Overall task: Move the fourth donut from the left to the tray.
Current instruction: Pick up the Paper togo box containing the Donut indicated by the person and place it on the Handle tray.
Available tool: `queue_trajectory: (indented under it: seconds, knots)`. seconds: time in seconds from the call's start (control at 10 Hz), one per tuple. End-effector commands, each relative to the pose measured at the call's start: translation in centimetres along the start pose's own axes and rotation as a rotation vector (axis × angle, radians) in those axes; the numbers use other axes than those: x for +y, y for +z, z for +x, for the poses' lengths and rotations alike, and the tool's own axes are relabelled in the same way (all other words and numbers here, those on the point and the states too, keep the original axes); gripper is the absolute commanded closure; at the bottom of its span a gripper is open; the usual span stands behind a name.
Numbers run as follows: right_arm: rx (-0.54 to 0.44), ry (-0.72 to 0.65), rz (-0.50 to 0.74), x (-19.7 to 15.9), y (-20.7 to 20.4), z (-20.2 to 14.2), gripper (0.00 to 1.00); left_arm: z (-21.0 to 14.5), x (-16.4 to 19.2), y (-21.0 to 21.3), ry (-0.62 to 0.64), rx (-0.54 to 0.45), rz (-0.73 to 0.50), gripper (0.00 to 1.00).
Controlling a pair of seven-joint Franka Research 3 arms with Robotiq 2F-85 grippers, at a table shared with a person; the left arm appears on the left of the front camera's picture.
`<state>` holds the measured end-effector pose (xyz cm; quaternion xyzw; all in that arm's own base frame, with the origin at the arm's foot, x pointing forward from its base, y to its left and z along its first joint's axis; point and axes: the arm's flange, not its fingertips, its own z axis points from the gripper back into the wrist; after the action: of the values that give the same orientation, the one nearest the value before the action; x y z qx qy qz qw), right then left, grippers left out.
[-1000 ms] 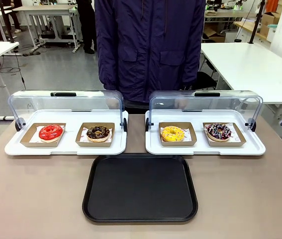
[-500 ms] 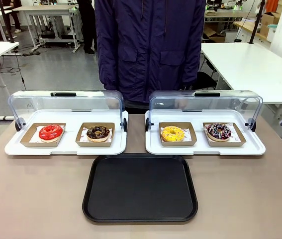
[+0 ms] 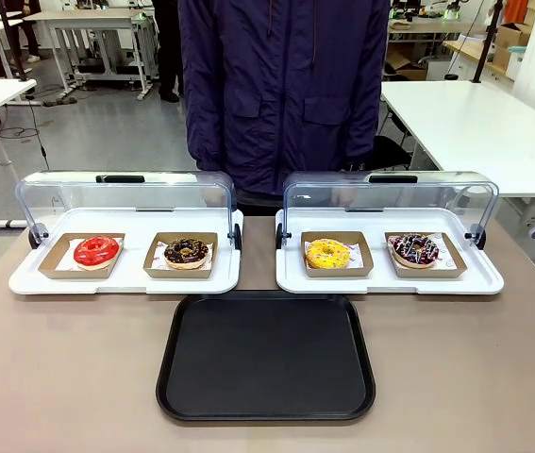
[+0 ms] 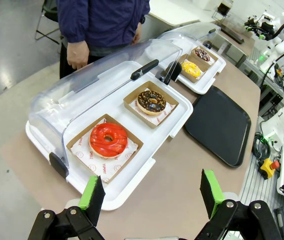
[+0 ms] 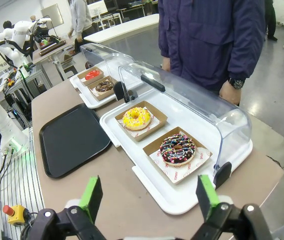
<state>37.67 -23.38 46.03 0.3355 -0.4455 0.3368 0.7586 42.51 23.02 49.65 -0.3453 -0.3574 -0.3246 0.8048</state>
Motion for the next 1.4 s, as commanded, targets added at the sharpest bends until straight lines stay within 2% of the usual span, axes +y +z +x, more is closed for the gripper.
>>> queue_trajectory:
  seconds: [0.0,1.3]
  knots:
    - [-0.032,0.025,0.000,-0.31,-0.12,0.12,0.00,-0.02,-0.06,0.00,-0.002,-0.004,-0.009,0.00]
    - [-0.032,0.025,0.000,-0.31,-0.12,0.12,0.00,-0.02,-0.06,0.00,-0.002,-0.004,-0.009,0.00]
